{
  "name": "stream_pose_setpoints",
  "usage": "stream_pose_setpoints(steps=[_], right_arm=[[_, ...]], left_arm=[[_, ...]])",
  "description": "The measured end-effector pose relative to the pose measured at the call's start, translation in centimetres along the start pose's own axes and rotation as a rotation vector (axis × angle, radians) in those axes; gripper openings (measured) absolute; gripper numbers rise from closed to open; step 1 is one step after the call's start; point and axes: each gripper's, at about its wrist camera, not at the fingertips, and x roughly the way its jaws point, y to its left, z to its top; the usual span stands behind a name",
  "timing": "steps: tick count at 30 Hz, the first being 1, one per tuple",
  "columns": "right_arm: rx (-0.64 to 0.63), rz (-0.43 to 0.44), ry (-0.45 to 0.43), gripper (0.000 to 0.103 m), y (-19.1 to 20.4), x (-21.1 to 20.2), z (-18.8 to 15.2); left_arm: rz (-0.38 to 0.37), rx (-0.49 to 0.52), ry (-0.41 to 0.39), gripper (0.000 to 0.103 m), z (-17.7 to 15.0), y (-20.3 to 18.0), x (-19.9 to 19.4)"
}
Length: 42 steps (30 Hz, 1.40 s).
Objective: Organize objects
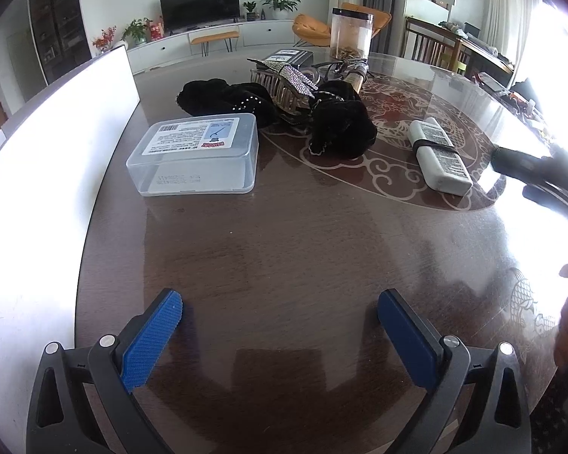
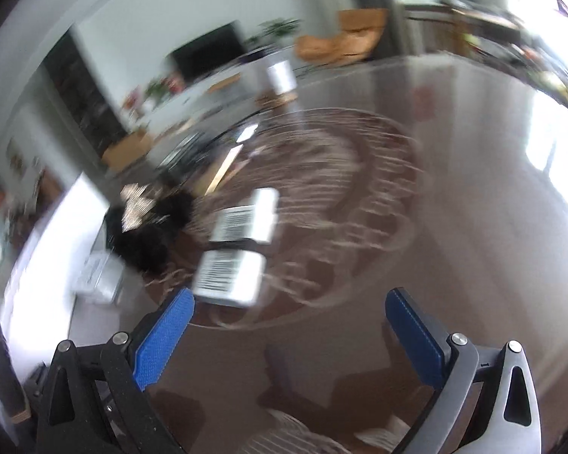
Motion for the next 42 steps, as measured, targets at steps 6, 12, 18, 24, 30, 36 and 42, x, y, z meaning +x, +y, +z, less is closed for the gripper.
stream_pose_setpoints(steps=[6,12,18,24,30,36,42], right_arm=[[-0.126,-0.024,0.099,0.101,4.1,4.9,1.7],[-0.231,-0.087,0.121,0.101,4.5,6.0,0.6],[-0.301,-0.116,0.132,0.103,4.8,6.6,0.5],[-0.304,-0.106,0.127,0.103,4.7,6.6,0.5],[-0.298,-0.107,0.118,0.103,4.7,6.5,0.3],[-0.304,-0.113,0.12,0.103,4.9,6.5,0.3],[-0.3,-0.107,0.118,0.103,4.9,6.5,0.3]], left_arm=[[0.0,0.0,0.0,0.103,0.0,0.0,0.0],[0.001,0.0,0.0,0.103,0.0,0.0,0.0],[0.001,-0.001,0.0,0.103,0.0,0.0,0.0],[0.008,-0.015,0.041,0.103,0.3,0.2,0.1],[-0.011,-0.135,-0.062,0.103,5.0,2.8,-2.5],[0.188,-0.236,-0.078,0.103,11.5,5.6,0.6],[0.209,-0.313,0.028,0.103,11.8,7.3,5.6]])
